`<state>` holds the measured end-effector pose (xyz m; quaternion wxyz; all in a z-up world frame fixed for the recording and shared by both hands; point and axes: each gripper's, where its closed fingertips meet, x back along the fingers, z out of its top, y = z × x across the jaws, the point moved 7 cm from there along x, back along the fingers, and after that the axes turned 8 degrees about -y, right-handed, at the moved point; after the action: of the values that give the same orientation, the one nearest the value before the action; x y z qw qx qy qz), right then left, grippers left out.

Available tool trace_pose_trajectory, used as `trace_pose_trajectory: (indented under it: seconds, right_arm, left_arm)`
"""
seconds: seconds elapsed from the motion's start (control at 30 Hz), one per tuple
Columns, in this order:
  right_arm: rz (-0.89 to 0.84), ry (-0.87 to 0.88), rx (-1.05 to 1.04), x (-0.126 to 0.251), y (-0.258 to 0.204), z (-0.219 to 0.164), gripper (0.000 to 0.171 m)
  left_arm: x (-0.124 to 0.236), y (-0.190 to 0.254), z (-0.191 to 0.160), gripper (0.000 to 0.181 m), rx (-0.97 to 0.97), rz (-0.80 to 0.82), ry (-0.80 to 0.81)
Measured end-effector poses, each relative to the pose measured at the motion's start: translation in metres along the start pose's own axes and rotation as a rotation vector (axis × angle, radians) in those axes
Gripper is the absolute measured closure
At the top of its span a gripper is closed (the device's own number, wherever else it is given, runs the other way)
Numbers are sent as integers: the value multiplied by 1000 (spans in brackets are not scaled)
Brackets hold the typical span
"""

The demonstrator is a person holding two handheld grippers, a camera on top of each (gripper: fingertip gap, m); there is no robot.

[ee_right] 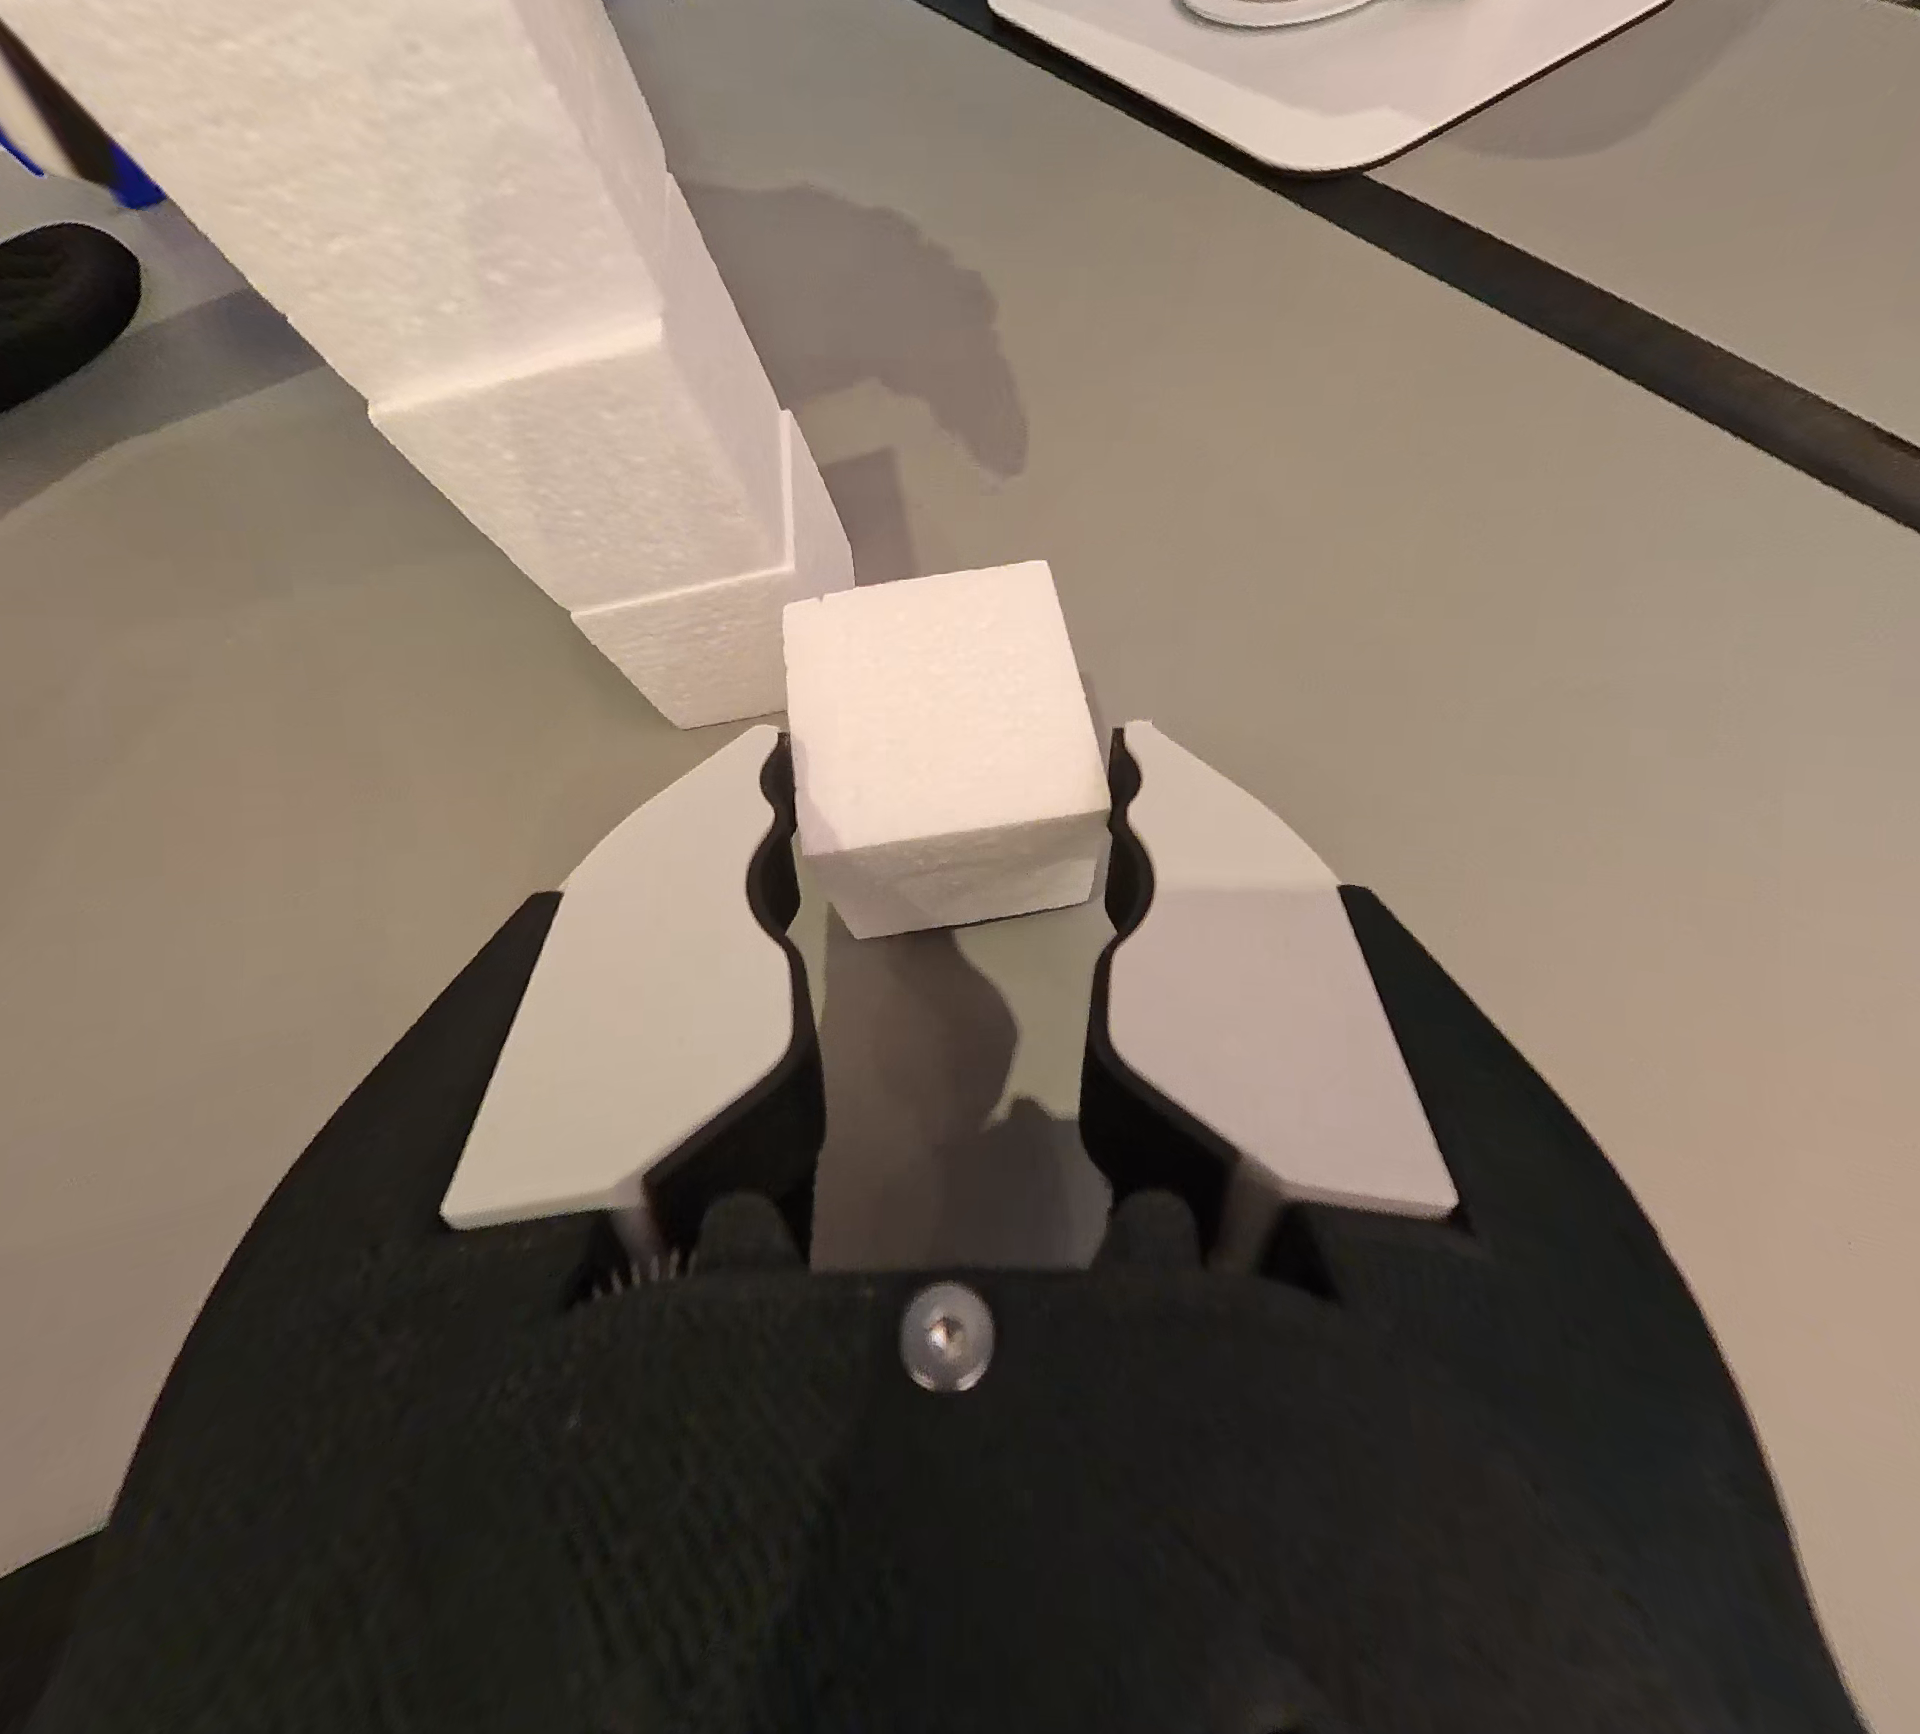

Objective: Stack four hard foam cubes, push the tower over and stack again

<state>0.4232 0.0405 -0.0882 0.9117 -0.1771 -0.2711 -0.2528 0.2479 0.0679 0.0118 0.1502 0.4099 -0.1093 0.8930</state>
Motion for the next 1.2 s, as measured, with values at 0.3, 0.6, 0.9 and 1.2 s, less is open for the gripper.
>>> trace_pose_trajectory:
  seconds: [0.3,0.6,0.9,1.2]
  right_arm:
    - [-104,207,-80,30,18,13,113]
    - [-168,513,-124,93,10,37,114]
    - [-128,225,197,73,-103,137,113]
    - [-136,-44,182,26,-100,152,113]
  left_arm:
    - [87,30,-10,99,213,394,672]
    - [130,63,-39,132,477,541,764]
    - [139,62,-45,136,450,611,609]
    - [127,67,-48,141,384,665,380]
